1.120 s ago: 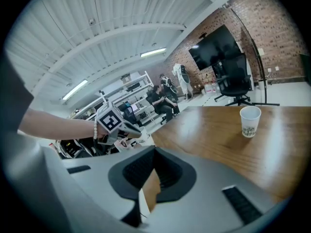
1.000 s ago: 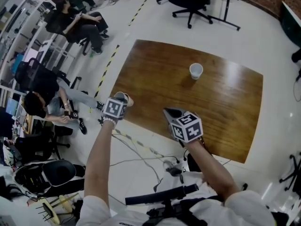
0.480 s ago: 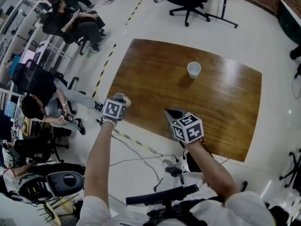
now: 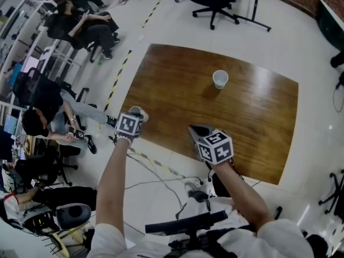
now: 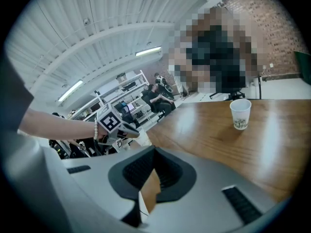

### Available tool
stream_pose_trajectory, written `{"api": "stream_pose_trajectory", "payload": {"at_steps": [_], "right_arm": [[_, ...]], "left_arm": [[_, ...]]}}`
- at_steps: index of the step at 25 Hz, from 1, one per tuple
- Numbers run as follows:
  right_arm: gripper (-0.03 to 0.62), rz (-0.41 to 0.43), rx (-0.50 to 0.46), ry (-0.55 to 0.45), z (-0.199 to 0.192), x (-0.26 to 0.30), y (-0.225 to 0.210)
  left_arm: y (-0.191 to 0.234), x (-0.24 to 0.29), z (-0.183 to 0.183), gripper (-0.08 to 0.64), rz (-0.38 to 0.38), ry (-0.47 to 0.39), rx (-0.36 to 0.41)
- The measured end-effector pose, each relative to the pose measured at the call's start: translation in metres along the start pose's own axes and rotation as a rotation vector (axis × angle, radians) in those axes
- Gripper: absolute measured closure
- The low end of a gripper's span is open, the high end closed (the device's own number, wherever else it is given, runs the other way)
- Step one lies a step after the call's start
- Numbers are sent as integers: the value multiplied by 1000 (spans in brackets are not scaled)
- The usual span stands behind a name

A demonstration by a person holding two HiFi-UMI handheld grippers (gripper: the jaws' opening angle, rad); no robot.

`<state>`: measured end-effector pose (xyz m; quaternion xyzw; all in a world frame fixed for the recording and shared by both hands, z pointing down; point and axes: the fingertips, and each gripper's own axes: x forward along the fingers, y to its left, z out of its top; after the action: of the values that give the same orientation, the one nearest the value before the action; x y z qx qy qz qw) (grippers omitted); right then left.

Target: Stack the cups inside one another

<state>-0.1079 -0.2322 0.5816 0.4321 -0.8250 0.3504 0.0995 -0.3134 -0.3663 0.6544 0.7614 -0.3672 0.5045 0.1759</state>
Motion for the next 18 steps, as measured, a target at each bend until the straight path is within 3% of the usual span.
{"api": "stream_pose_trajectory", "payload": {"at_steps": [2, 5, 8, 12, 18], "right_arm": [[578, -2, 0, 1, 0, -2, -1], [578, -1, -1, 2, -2, -6, -2], [578, 4, -6, 0, -3, -10, -3], [578, 17, -7, -6, 0, -12, 1], [578, 50, -34, -22, 6, -11, 25]], "left_arm": [[1, -1, -1, 540, 5, -1, -4], [-1, -5, 0, 453, 20, -9, -17], [0, -16, 6, 453, 46, -56, -44], [-4, -51, 21, 453, 60, -193, -142], [-17, -122, 22, 451, 72, -465, -353]]}}
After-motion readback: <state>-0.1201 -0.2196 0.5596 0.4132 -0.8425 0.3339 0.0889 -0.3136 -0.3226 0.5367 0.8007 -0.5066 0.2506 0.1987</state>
